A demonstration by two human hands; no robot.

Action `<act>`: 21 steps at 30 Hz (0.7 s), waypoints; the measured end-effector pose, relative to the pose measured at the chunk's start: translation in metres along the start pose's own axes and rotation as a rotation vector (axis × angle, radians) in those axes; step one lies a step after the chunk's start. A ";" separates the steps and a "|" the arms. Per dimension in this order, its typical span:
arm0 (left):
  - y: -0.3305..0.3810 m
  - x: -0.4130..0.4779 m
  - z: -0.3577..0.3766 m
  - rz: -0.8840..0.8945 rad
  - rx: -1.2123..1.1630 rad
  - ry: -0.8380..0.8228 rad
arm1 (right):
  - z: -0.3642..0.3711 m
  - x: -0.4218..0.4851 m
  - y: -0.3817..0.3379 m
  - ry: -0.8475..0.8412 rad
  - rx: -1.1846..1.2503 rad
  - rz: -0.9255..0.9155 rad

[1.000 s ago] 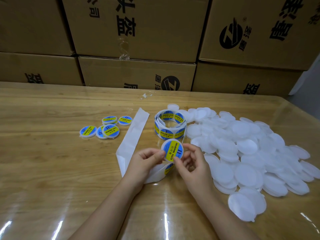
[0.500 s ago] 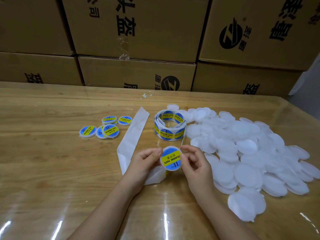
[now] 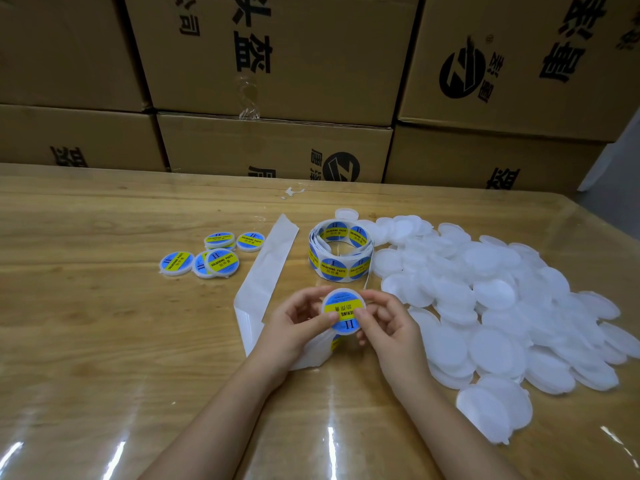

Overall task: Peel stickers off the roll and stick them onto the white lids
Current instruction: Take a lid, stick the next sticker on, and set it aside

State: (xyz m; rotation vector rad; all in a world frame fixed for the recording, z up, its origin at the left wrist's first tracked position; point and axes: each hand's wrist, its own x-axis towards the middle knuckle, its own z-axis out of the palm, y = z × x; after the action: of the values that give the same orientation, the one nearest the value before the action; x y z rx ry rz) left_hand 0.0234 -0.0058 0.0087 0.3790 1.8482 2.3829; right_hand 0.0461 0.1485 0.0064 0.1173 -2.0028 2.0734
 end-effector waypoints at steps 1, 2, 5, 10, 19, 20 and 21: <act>0.000 0.000 0.000 -0.003 -0.011 0.016 | 0.001 0.000 -0.001 -0.018 0.009 0.002; 0.001 0.000 0.000 -0.005 -0.019 0.027 | 0.001 0.000 -0.001 -0.033 0.015 0.003; 0.001 0.000 0.001 -0.006 -0.032 0.030 | 0.002 -0.002 -0.003 -0.062 0.030 0.004; 0.002 -0.001 0.001 0.005 -0.017 0.047 | 0.003 -0.004 -0.007 -0.076 0.030 0.003; 0.003 -0.003 0.005 0.036 0.038 0.060 | 0.006 -0.007 -0.012 -0.063 0.020 0.041; 0.003 -0.004 0.006 0.041 0.039 0.060 | 0.006 -0.007 -0.012 -0.060 0.015 0.050; 0.003 -0.004 0.007 0.045 0.040 0.063 | 0.007 -0.008 -0.013 -0.060 0.007 0.056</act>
State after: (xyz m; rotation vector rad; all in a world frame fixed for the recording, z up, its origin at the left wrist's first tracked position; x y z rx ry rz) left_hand 0.0290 -0.0011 0.0122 0.3572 1.9375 2.4168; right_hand 0.0562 0.1411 0.0174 0.1286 -2.0564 2.1354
